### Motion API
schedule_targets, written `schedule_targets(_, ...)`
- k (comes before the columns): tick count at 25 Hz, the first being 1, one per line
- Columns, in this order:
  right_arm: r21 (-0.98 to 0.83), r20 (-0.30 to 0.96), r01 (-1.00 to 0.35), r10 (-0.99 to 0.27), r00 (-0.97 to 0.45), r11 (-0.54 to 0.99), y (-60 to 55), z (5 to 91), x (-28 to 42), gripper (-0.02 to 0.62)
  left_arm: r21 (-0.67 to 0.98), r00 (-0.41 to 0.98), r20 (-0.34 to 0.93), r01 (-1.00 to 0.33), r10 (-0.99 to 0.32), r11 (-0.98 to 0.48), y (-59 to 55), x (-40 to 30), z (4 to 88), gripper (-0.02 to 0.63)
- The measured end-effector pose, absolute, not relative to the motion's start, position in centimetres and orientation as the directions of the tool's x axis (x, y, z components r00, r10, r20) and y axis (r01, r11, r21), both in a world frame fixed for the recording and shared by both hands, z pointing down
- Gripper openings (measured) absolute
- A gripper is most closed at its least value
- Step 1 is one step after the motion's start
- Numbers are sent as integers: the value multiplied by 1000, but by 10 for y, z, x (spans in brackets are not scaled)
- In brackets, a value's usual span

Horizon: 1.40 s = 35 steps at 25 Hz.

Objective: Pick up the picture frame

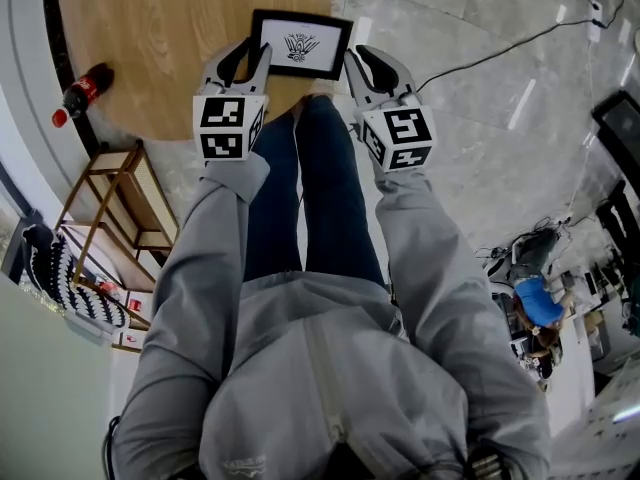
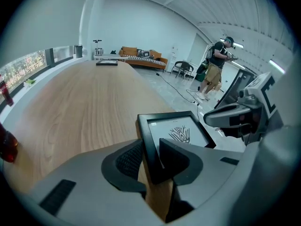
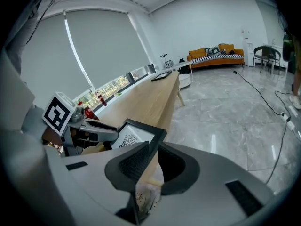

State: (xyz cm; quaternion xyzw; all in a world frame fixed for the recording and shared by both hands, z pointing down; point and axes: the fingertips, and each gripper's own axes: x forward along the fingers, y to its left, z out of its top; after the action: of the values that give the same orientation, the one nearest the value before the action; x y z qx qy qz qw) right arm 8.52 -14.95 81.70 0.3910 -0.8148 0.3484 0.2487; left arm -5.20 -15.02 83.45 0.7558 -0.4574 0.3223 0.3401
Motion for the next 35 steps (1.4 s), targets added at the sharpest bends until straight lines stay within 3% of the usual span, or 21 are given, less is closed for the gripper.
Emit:
schedule_targets(1, -389, 677, -807, -457, -577, 443, -149, 819, 86, 52, 216, 372, 799, -910, -472, -353, -151, -49, 835, 126)
schedule_targets(3, -434, 673, -801, -443, -593, 412, -147, 824, 89, 186, 209, 367, 803, -912, -470, -354, -151, -46, 835, 124)
schedule_targets(10, -687, 565, -676, -390, -727, 264, -144, 842, 88, 222, 201, 363, 801, -912, -476, -358, -152, -37, 835, 124)
schedule_targets(26, -918, 341, -378, -251, -906, 119, -152, 862, 85, 230, 232, 419, 789, -880, -448, -415, -161, 10, 841, 123)
schedule_targets(31, -931, 322, -358, -297, -899, 73, -161, 858, 86, 230, 243, 438, 790, -867, -430, -436, -162, 29, 841, 123)
schedule_targets(32, -933, 319, -354, -318, -893, 58, -164, 856, 87, 223, 243, 434, 792, -869, -430, -430, -162, 30, 841, 123)
schedule_targets(35, -930, 319, -362, -343, -883, 67, -166, 846, 91, 108, 251, 432, 797, -872, -423, -419, -161, 29, 839, 123)
